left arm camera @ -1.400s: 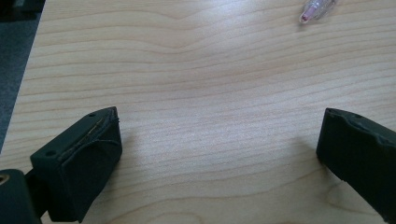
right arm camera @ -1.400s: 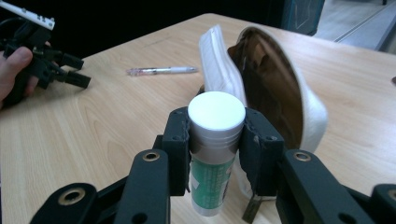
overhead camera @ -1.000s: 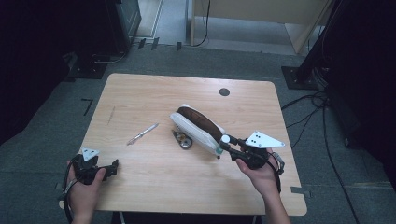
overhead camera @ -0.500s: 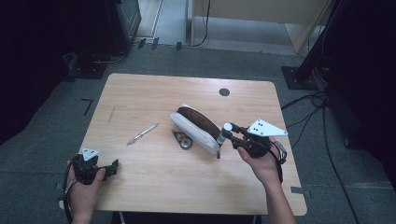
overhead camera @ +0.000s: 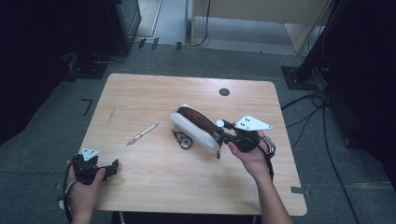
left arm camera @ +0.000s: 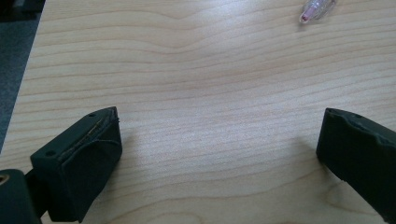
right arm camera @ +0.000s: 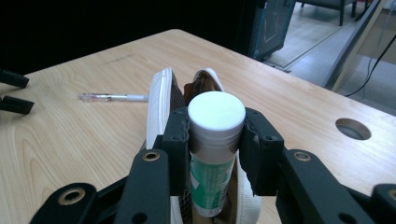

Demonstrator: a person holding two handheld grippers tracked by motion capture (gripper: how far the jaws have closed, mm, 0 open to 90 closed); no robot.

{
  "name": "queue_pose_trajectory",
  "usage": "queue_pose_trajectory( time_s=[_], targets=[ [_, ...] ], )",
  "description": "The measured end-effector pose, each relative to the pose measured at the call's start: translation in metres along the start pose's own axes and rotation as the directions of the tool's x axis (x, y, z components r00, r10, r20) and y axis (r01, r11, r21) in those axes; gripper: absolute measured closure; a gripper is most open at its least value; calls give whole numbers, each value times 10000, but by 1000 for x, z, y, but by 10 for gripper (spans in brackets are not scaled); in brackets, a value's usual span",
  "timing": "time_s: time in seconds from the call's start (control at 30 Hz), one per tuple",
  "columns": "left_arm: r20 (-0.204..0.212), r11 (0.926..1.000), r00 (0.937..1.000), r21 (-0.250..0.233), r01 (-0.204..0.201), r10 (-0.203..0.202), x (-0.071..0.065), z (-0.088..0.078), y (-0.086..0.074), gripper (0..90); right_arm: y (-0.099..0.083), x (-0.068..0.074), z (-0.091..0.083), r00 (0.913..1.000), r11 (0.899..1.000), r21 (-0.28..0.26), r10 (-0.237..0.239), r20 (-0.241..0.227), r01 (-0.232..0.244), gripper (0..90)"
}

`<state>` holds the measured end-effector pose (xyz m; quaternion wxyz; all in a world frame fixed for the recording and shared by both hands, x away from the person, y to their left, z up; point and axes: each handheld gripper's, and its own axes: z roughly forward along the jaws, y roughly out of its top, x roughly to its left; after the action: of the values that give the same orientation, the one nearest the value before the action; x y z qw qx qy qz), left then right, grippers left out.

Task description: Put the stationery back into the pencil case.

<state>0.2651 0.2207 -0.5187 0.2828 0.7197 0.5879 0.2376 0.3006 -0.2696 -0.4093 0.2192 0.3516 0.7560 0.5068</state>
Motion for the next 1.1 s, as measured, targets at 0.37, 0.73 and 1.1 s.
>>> queue_pose_trajectory(
  time_s=[0.37, 0.73, 1.1],
  targets=[
    [-2, 10000, 10000, 2, -3, 3, 0, 0, 0, 2, -8, 3, 12, 9996, 9996, 244, 112, -265, -106, 656],
    [0, 10000, 10000, 3, -2, 2, 0, 0, 0, 3, -19, 5, 18, 9991, 9956, 867, -367, 200, 348, 656],
    [0, 10000, 10000, 2, -3, 3, 0, 0, 0, 3, -36, 8, 24, 9984, 9892, 1358, -559, -21, 557, 657]
  ],
)
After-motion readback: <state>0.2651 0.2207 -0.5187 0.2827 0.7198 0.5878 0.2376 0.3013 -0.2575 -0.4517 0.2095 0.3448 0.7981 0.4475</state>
